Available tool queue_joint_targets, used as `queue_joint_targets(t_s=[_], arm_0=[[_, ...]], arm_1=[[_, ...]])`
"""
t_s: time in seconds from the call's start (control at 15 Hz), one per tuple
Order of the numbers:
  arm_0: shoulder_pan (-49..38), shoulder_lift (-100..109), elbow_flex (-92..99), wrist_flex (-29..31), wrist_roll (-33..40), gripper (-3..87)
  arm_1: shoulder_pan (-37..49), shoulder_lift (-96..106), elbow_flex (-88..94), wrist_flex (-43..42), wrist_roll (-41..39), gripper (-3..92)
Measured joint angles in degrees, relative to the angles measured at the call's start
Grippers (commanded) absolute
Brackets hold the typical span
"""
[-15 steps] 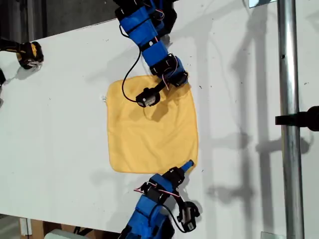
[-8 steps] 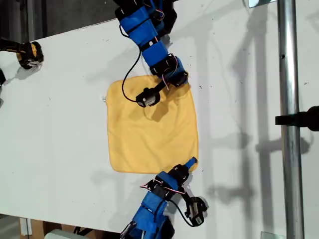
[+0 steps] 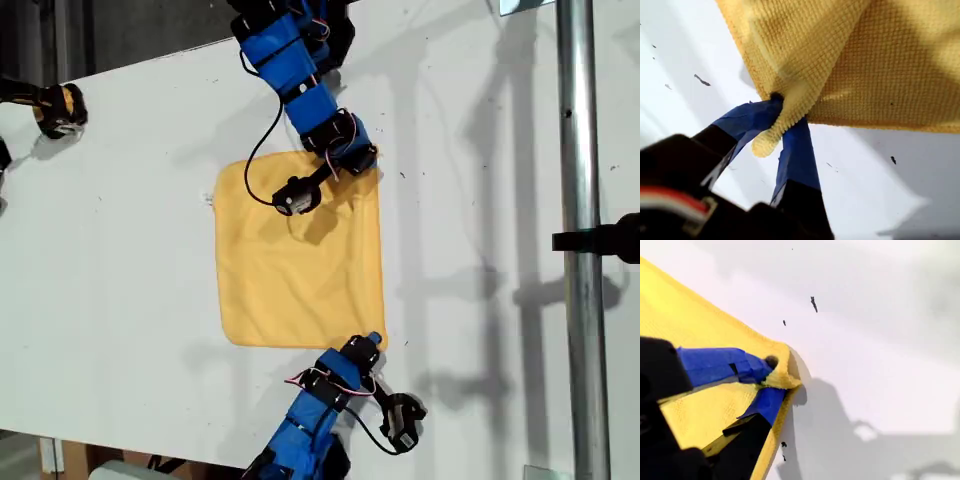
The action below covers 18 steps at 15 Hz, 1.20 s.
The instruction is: Grasp corners of a towel and fold twice.
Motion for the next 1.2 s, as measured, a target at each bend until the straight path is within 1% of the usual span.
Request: queue_joint_targets(t_s=[0.2,0.33,0.53,0.73,0.87,1.0,1.13,1.2], arm_0=[[-0.1,1.8,0.4,-0.2,0.7,-1.0],[0.0,4.6,-1.3,3.5,3.3,-1.0],[0.1,11.1,-5.0,8.8,8.4,-1.0],[1.2,17.9,-5.4,10.0,12.3,-1.0],[3.8,21.5,-5.4,10.0,12.5,-1.0],[6.2,22.8,-5.4,10.0,10.9,-1.0],[6.7,24.7,-5.4,10.5,9.6,-1.0],[6.5,26.2,-5.4,11.6,9.5,-1.0]], arm_1=[[0.1,-0.1,-2.0,2.3,0.0,-0.2],[-0.6,-0.1,-5.4,5.9,0.0,-0.2],[-2.5,-0.1,-15.3,14.3,-0.8,-0.2],[-5.8,-0.6,-24.5,21.2,-0.9,-0.2],[-9.1,-3.2,-31.6,25.0,-1.0,-0.2],[-11.4,-4.5,-35.8,26.7,-1.1,-0.2],[-11.2,-4.5,-36.9,27.2,-1.1,-0.2],[-10.3,-4.5,-36.9,27.9,-1.1,-0.2]])
